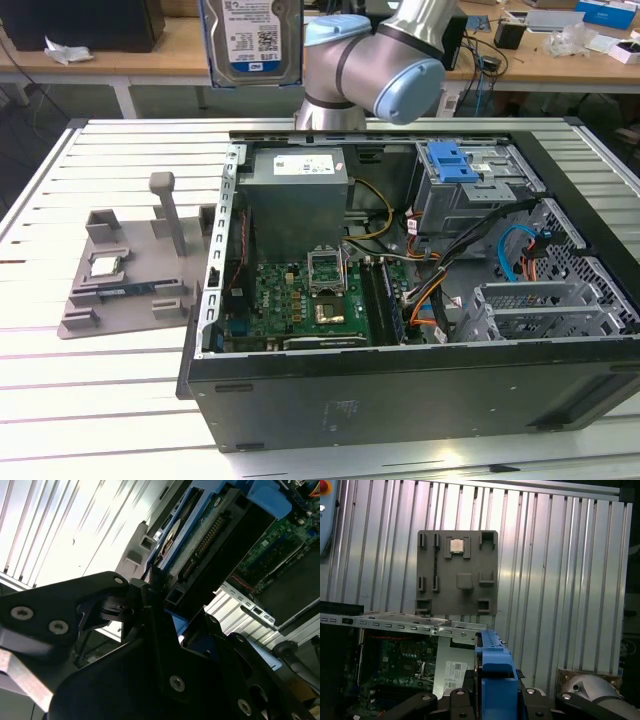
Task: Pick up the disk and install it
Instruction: 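Pick up the disk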
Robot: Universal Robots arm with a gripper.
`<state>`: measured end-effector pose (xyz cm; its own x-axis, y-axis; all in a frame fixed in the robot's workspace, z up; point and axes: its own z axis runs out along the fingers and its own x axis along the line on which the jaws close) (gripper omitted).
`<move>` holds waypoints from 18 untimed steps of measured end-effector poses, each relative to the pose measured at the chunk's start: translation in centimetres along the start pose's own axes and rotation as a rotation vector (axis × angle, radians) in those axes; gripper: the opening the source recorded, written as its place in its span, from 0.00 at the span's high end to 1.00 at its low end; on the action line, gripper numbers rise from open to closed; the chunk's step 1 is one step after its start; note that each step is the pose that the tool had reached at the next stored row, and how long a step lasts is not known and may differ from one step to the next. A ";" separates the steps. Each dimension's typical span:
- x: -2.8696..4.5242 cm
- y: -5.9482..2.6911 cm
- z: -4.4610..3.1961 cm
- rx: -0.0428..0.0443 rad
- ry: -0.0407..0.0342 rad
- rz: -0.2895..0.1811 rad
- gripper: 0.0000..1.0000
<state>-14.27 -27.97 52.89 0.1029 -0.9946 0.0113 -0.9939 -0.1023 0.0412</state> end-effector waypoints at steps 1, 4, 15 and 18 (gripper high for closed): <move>0.04 -0.36 -0.01 0.0000 0.0000 0.000 0.63; 0.16 -1.83 -0.07 0.0000 0.0000 0.000 0.63; 0.54 -6.03 -0.24 0.0000 0.0001 0.000 0.63; 0.63 -7.00 -0.28 0.0000 0.0000 0.000 0.63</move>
<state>-7.23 -27.88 52.89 0.1029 -0.9946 0.0113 -0.9939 -0.1023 0.0411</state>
